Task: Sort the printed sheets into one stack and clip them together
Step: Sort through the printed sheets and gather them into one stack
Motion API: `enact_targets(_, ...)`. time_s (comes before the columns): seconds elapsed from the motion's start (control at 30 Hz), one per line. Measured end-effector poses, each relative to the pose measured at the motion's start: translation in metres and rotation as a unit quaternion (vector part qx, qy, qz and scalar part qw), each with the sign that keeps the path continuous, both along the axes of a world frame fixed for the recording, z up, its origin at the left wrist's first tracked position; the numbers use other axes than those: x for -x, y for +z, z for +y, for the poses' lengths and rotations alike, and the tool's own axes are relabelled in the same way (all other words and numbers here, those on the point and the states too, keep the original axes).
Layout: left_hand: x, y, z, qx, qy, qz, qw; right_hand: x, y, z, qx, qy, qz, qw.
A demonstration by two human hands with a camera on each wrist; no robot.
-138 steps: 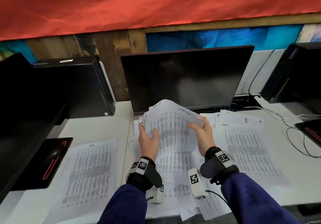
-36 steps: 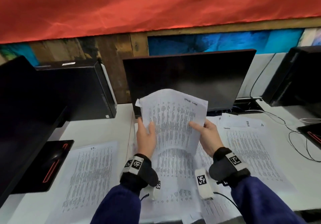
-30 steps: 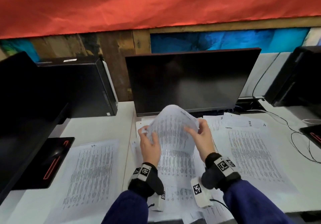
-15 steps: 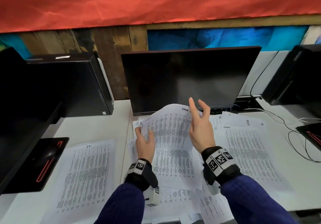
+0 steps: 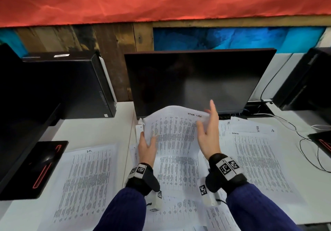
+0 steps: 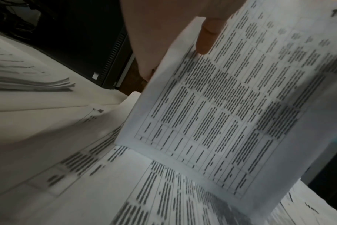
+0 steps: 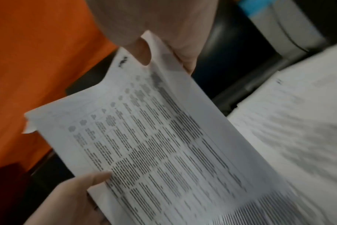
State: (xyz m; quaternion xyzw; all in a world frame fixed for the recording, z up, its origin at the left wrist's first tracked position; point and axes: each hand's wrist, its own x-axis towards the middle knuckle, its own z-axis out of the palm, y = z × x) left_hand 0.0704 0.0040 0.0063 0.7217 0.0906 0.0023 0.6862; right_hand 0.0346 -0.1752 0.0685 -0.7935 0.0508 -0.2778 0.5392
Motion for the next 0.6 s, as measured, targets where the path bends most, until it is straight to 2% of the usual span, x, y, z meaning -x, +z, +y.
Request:
enact_targets(0.07, 0.0, -0.011, 0.001, -0.014, -0.006, 0.019, 1.0, -0.002, -0.021, -0.004, -0.113, 0.006, 0.059, 0.992)
enact_targets(0.1, 0.0, -0.017, 0.002, -0.021, -0.012, 0.032, 0.999, -0.001, -0.032, -0.005, -0.123, 0.008, 0.099, 0.987)
enact_targets(0.2, 0.006, -0.035, 0.003, -0.05, -0.036, 0.068, 0.996, 0.004, -0.056, 0.003, -0.06, 0.019, 0.22, 0.974)
enact_targets(0.3, 0.015, -0.045, 0.003, -0.079, -0.032, 0.062, 0.994, 0.008, -0.062, 0.008, -0.093, 0.0, 0.232, 0.968)
enact_targets(0.47, 0.032, -0.033, 0.018, -0.134, -0.04, 0.035, 0.99, 0.001, -0.057, 0.018, -0.132, -0.01, 0.218, 0.967)
enact_targets(0.6, 0.039, -0.023, 0.067, -0.147, -0.062, 0.087, 0.983, 0.011, -0.056, 0.032, -0.154, 0.025, 0.243, 0.957)
